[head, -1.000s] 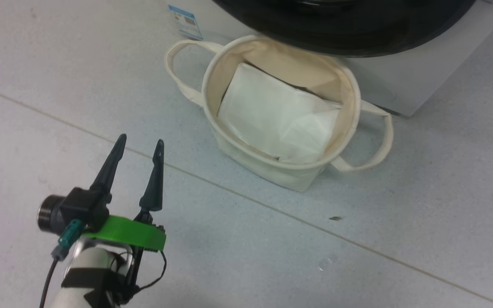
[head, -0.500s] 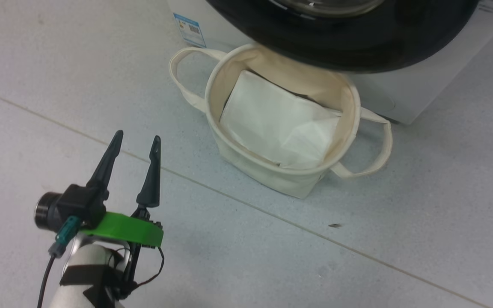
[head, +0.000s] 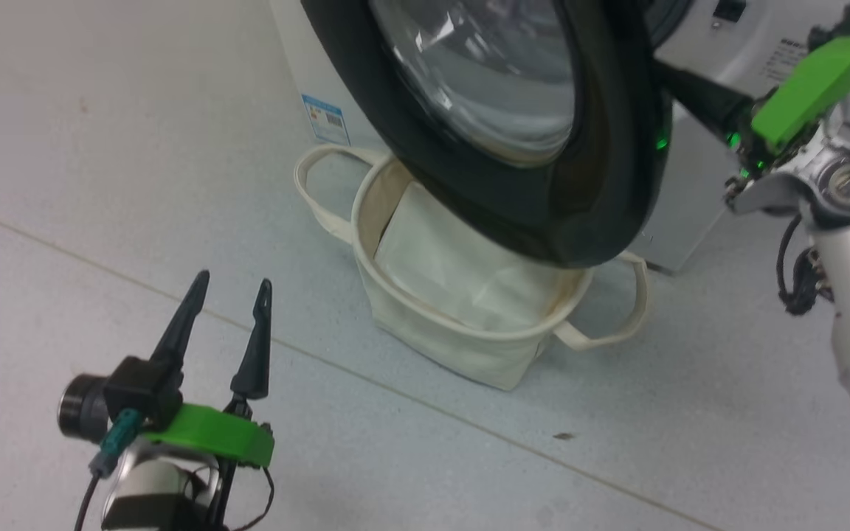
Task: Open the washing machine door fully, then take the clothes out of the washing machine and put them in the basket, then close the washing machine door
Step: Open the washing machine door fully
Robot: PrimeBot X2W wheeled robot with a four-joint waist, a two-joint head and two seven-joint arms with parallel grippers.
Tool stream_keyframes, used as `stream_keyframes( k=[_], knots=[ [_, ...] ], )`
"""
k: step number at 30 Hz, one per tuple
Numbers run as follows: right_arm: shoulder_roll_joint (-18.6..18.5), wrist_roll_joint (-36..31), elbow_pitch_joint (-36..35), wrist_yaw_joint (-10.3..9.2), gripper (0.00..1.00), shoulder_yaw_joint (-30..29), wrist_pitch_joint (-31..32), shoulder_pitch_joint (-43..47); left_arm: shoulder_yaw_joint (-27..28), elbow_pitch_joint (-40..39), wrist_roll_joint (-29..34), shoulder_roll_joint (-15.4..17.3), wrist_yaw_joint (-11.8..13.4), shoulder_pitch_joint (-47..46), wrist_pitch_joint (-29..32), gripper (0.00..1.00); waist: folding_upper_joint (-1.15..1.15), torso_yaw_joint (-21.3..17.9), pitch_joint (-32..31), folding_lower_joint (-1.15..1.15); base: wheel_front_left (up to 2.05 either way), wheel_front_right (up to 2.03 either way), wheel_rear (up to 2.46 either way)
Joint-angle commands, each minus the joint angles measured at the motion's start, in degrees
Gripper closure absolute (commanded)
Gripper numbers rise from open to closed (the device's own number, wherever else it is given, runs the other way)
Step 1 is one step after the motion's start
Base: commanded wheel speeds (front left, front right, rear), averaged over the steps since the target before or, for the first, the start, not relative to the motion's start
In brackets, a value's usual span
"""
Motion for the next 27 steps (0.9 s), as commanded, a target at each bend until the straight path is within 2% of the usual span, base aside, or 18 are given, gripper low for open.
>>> stream_keyframes(
  k=[1, 13, 19, 27],
  knots=[
    [0.91, 0.93, -3.60, 0.36, 1.00, 1.12, 0.36, 0.97, 2.43, -1.30, 0.78, 1.11, -0.20, 0.07, -0.69, 0.00, 0.00, -0.02, -2.16, 0.00, 0.00, 0.00, 0.00],
    [4.78, 1.98, -11.19, 0.36, 1.00, 9.33, -1.00, 9.91, 2.74, -0.27, 1.39, 1.14, -0.46, 3.71, -0.69, 0.00, 0.00, 1.00, -7.74, 0.00, 0.00, 0.00, 0.00],
    [7.71, 0.37, -12.24, 0.36, 1.00, 15.22, -4.90, 12.10, 2.99, -0.16, 1.38, 1.32, -0.55, 4.91, -0.69, 0.00, 0.00, 1.89, -9.00, 0.00, 0.00, 0.00, 0.00],
    [10.76, 0.35, -10.08, 0.36, 1.00, 20.67, -11.92, 11.85, 3.16, -0.50, 1.41, 1.39, -0.55, 4.83, -0.69, 0.00, 0.00, 4.06, -8.75, 0.00, 0.00, 0.00, 0.00]
  ],
)
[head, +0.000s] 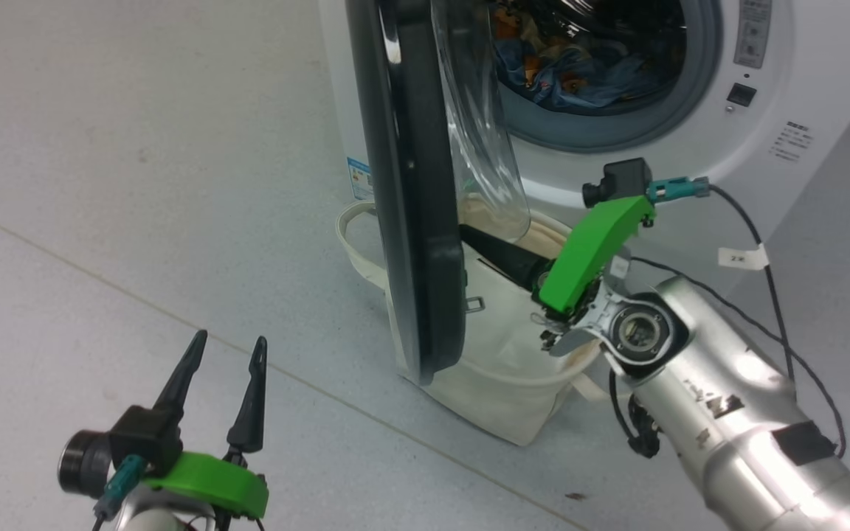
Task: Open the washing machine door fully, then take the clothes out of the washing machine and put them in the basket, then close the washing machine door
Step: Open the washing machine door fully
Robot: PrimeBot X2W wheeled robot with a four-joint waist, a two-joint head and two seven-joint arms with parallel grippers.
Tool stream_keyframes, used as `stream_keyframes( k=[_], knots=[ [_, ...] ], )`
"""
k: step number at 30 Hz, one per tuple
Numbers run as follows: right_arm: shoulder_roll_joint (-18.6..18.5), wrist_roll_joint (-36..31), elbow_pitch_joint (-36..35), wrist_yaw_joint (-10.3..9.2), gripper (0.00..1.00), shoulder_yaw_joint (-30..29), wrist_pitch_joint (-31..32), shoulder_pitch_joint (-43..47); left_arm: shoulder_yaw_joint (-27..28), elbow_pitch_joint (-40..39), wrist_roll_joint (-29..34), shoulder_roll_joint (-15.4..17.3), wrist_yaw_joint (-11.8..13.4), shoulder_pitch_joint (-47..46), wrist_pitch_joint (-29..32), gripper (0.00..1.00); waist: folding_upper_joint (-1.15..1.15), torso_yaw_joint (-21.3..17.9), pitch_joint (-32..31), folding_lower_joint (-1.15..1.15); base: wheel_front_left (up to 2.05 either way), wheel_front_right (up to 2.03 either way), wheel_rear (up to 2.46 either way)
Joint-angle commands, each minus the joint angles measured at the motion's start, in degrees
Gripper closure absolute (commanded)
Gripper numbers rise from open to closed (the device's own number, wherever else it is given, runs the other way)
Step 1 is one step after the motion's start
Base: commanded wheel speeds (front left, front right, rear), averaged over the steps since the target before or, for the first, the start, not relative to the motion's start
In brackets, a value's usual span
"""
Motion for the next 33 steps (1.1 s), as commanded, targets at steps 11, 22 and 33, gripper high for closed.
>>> stream_keyframes(
  k=[11, 22, 33],
  knots=[
    [4.17, 3.25, -0.63, 0.36, 1.00, 9.59, -8.52, -1.35, 2.10, -1.63, 0.50, 1.38, -0.04, -1.33, -0.69, 0.00, 0.00, 1.09, -0.96, 0.00, 0.00, 0.00, 0.00],
    [4.30, 8.32, -0.69, 0.36, 1.00, 23.29, -20.72, -4.80, 1.80, -1.29, 0.23, 0.98, -0.23, -2.41, -0.69, 0.00, 0.00, 0.99, 0.20, 0.00, 0.00, 0.00, 0.00],
    [4.31, 10.39, 2.53, 0.36, 0.00, 29.72, -28.35, -7.74, 2.80, -0.81, 0.64, 2.56, -0.17, -2.51, -0.69, 0.00, 0.00, -0.37, -1.10, 0.00, 0.00, 0.00, 0.00]
  ],
)
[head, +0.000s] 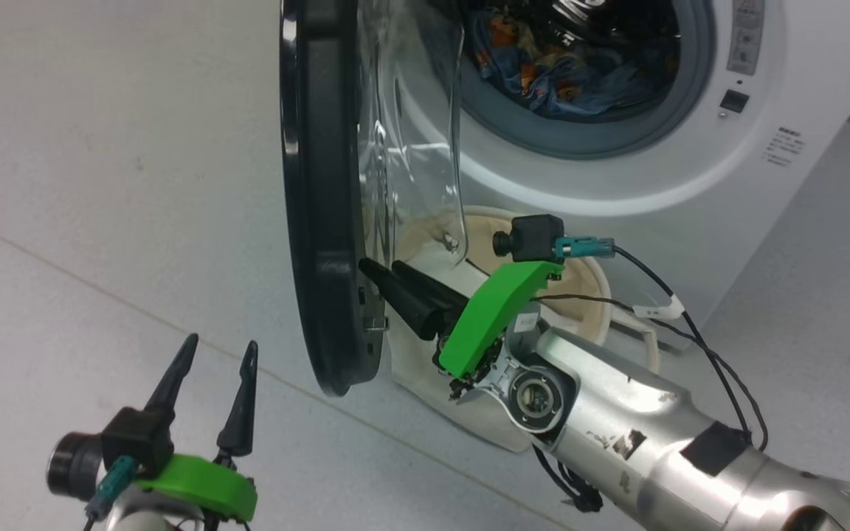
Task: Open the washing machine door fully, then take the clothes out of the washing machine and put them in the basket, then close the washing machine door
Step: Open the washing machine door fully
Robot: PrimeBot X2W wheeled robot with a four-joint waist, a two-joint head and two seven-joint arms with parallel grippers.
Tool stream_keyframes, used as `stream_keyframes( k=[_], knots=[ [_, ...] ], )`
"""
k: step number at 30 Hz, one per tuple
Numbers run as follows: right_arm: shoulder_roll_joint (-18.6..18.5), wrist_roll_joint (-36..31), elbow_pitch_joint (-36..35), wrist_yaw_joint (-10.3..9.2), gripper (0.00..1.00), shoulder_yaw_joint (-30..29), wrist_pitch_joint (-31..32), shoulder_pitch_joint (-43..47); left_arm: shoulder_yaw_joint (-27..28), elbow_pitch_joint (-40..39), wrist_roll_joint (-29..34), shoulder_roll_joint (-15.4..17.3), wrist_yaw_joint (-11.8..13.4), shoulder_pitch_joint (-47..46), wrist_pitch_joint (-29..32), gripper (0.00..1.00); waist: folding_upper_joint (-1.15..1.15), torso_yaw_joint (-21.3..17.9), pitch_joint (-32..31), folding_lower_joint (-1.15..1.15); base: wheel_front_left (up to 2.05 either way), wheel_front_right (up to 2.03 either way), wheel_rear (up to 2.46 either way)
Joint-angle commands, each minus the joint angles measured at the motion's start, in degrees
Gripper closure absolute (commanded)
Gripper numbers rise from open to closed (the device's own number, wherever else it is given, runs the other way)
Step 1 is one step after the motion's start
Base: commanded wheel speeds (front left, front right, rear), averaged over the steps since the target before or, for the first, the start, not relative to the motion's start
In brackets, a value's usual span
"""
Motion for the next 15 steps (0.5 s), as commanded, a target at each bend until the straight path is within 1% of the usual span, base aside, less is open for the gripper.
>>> stream_keyframes(
  k=[1, 3, 6, 10, 13, 15],
  knots=[
    [1.32, -0.49, -0.96, 0.36, 0.00, -0.29, -1.72, -1.48, 2.20, -1.52, 0.78, 2.01, -0.14, -2.40, -0.69, 0.00, 0.00, -0.55, -0.90, 0.00, 0.00, 0.00, 0.00],
    [1.03, -1.11, -0.79, 0.36, 0.00, -0.16, -3.25, -1.00, 2.11, -1.20, 1.33, 3.01, -0.23, -2.11, -0.69, 0.00, 0.00, -1.34, -1.71, 0.00, 0.00, 0.00, 0.00],
    [-0.55, -4.34, -0.73, 0.36, 0.00, 1.62, -6.28, -0.80, 2.24, -0.87, 2.36, 4.92, -0.06, -1.74, -0.69, 0.00, 0.00, -2.90, -2.72, 0.00, 0.00, 0.00, 0.00],
    [-3.05, -8.25, -1.01, 0.36, 0.00, 1.58, -9.70, -0.10, 3.28, -1.11, 1.96, 6.77, -0.13, -1.31, -0.69, 0.00, 0.00, -5.07, -4.06, 0.00, 0.00, 0.00, 0.00],
    [-4.48, -11.23, -1.61, 0.36, 0.00, -1.23, -10.42, 1.15, 4.32, -1.11, 1.49, 8.29, -0.10, -0.67, -0.62, 0.00, 0.00, -6.96, -4.90, 0.00, 0.00, 0.00, 0.00],
    [-5.47, -15.50, -2.38, 0.36, 0.00, -5.93, -10.48, 2.39, 5.19, -1.38, 0.90, 9.14, -0.08, -0.19, -0.47, 0.00, 0.00, -8.24, -5.25, 0.00, 0.00, 0.00, 0.00]
  ],
)
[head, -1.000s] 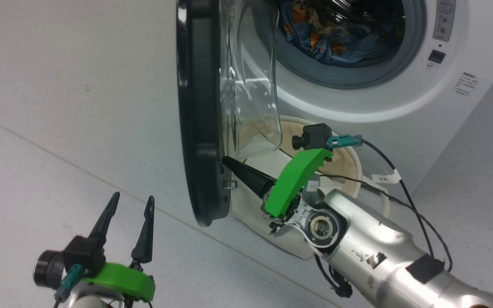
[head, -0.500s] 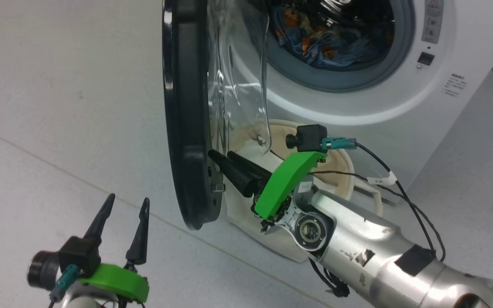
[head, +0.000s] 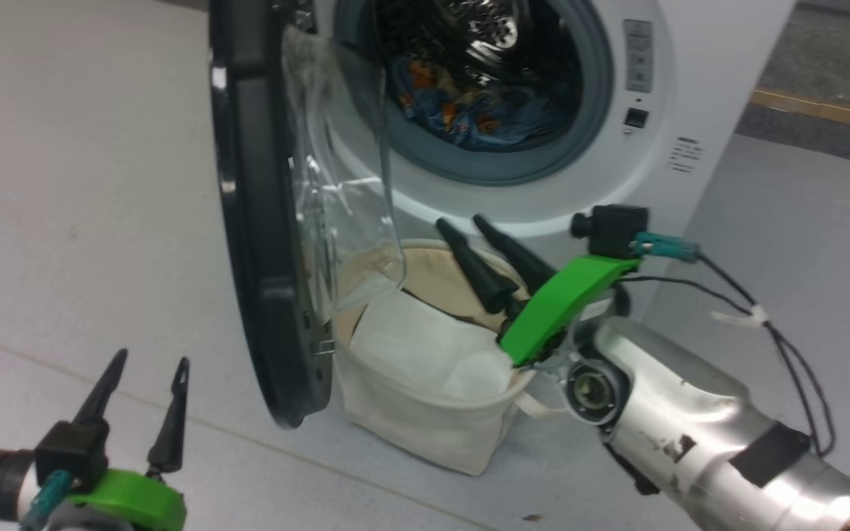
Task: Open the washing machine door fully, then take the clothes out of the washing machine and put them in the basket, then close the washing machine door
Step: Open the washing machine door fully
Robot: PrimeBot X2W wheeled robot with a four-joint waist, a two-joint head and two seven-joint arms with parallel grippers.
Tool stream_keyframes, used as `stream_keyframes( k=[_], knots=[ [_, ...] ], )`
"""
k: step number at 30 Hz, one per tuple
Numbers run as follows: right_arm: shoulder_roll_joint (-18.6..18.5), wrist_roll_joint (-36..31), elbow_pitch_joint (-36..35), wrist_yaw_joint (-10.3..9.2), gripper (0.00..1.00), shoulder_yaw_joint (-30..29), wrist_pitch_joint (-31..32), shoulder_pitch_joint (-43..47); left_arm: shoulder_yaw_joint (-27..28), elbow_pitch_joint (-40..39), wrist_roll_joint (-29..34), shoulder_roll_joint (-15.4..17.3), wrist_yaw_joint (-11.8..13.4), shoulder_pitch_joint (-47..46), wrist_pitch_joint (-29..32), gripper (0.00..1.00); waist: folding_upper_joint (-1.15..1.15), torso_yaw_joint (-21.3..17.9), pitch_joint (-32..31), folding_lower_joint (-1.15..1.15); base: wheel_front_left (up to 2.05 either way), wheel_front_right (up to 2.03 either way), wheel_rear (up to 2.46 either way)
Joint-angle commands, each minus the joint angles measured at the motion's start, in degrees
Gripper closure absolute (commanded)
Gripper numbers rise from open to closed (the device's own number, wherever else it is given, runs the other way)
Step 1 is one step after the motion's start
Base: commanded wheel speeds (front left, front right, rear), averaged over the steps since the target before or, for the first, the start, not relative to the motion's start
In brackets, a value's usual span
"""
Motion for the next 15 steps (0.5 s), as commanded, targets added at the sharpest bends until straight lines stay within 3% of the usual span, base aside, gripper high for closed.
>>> stream_keyframes(
  k=[1, 9, 15],
  knots=[
    [-0.35, -4.16, -2.00, 0.36, 0.00, -3.72, -0.70, 1.20, 3.00, -2.21, -0.70, 2.33, -0.05, -1.43, -0.35, 0.00, 0.00, -1.97, -0.80, 0.00, 0.00, 0.00, 0.00],
    [-0.63, -27.14, -8.52, 0.36, 0.00, -24.50, -0.72, 13.89, 5.78, -4.25, -3.27, 4.95, -0.23, -0.71, 0.51, 0.00, 0.00, -5.56, -1.28, 0.00, 0.00, 0.00, 0.00],
    [1.33, -40.06, -14.93, 0.36, 0.00, -36.31, -0.72, 23.17, 7.52, -5.34, -5.40, 6.53, -0.56, -0.50, 0.88, 0.00, 0.00, -8.14, -1.10, 0.00, 0.00, 0.00, 0.00]
  ],
)
